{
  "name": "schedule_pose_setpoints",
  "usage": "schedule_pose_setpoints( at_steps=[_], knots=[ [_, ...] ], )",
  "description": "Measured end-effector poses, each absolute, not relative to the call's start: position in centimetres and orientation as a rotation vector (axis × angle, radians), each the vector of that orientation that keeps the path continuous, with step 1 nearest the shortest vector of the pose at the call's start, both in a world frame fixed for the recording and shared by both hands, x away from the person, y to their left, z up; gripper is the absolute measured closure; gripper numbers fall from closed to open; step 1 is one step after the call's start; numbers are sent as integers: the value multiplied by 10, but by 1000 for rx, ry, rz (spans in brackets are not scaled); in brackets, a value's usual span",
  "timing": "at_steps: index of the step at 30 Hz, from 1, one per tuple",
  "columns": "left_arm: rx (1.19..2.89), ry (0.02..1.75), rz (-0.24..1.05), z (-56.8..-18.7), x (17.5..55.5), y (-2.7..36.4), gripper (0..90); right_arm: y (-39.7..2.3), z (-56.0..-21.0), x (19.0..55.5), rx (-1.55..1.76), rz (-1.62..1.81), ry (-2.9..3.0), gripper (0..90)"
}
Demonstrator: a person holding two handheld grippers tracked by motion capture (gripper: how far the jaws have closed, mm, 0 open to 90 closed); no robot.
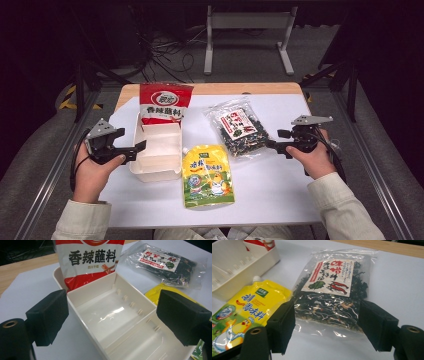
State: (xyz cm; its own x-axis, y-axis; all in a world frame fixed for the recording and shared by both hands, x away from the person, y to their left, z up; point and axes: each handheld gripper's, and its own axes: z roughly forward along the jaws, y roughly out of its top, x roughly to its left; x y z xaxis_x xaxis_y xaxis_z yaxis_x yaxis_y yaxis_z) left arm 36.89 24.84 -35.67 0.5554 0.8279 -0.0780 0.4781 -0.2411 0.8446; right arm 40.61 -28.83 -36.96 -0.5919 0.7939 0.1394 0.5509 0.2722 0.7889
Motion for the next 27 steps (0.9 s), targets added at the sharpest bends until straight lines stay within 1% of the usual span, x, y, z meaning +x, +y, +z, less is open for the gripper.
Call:
schedule_pose_setpoints(
  at_steps=[8,14,21,27],
  knots=[
    [1885,1087,509,-359,358,260,116,-279,-379,434,1281,1139,2284,315],
    [1880,1101,510,-360,354,264,116,-275,-385,447,1302,1108,2290,309],
    [1888,1105,511,-361,350,268,115,-274,-397,463,1359,1079,2285,279],
    [1892,1102,499,-363,351,265,115,-274,-404,470,1390,1050,2276,261]
  ],
)
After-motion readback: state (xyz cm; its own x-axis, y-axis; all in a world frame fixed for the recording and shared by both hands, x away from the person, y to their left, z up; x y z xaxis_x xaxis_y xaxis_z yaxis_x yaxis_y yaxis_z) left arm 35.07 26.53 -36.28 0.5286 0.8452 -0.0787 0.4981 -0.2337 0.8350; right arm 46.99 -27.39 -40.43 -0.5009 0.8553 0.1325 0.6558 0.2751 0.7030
